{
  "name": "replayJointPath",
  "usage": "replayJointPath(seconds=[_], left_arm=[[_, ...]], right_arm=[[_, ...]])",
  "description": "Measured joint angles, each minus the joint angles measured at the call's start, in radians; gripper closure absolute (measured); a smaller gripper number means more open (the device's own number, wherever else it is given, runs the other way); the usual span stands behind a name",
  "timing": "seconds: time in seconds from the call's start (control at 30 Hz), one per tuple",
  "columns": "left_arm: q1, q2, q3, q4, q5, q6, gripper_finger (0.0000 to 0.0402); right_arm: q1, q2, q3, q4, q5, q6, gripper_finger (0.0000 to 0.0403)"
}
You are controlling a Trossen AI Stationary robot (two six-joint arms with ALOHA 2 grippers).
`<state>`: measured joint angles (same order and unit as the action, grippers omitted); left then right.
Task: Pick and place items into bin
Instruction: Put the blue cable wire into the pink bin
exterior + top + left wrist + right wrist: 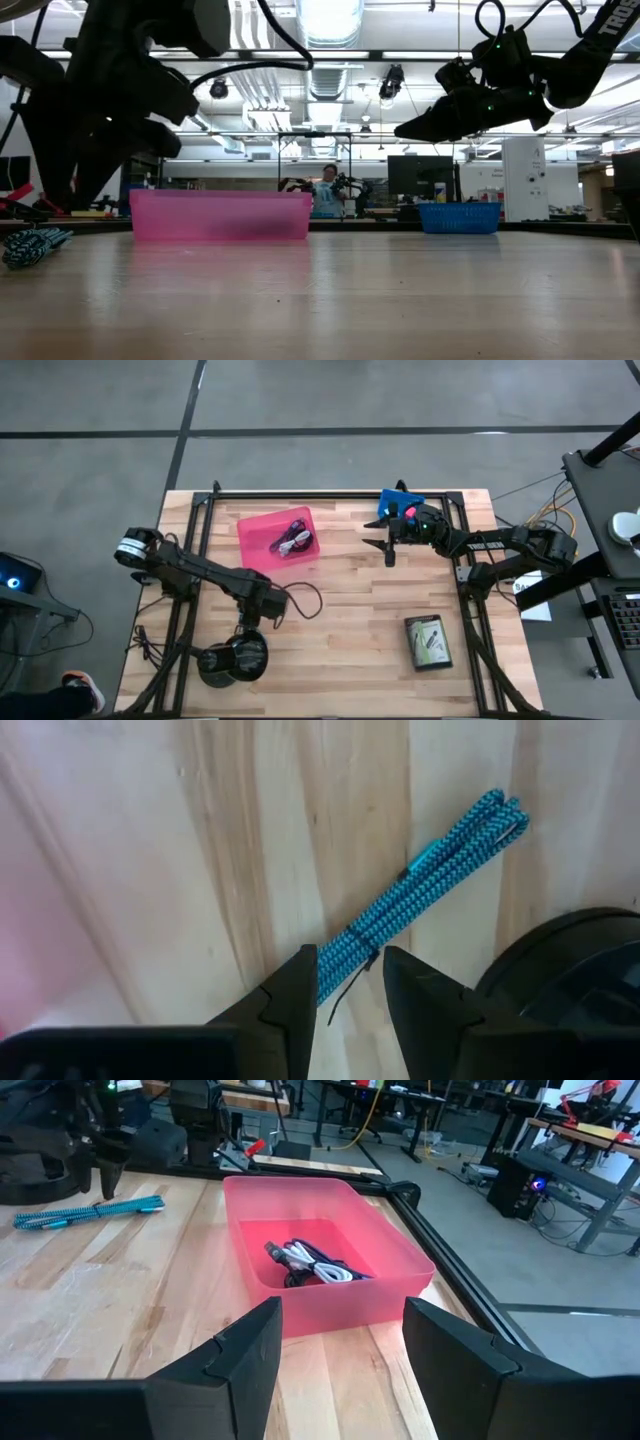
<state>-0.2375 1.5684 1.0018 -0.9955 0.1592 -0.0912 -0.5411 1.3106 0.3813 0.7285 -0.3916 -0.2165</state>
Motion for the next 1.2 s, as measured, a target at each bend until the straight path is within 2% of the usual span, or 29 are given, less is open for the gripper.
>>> replayJointPath(seconds=[0.17, 0.27, 0.37, 0.73, 1.0, 1.2], left_arm=[[-0.007, 0.000, -0.029, 0.073, 0.020, -0.009, 0.0301], [-0.008, 0.000, -0.067, 0.190, 0.022, -0.108, 0.0301], [-0.008, 0.000, -0.089, 0.233, 0.022, -0.188, 0.0301], [-0.011, 0.002, -0.104, 0.264, 0.015, -0.192, 0.0301], [-0.003, 0.002, -0.082, 0.406, 0.015, -0.248, 0.0301], [0.002, 0.002, -0.082, 0.420, 0.014, -0.208, 0.0294]], right_arm=[[0.000, 0.000, 0.000, 0.000, 0.000, 0.000, 0.0207], [0.000, 0.000, 0.000, 0.000, 0.000, 0.000, 0.0207], [0.000, 0.000, 0.000, 0.000, 0.000, 0.000, 0.0207], [0.000, 0.000, 0.000, 0.000, 0.000, 0.000, 0.0207], [0.000, 0.000, 0.000, 0.000, 0.001, 0.000, 0.0207], [0.000, 0.000, 0.000, 0.000, 0.001, 0.000, 0.0207]])
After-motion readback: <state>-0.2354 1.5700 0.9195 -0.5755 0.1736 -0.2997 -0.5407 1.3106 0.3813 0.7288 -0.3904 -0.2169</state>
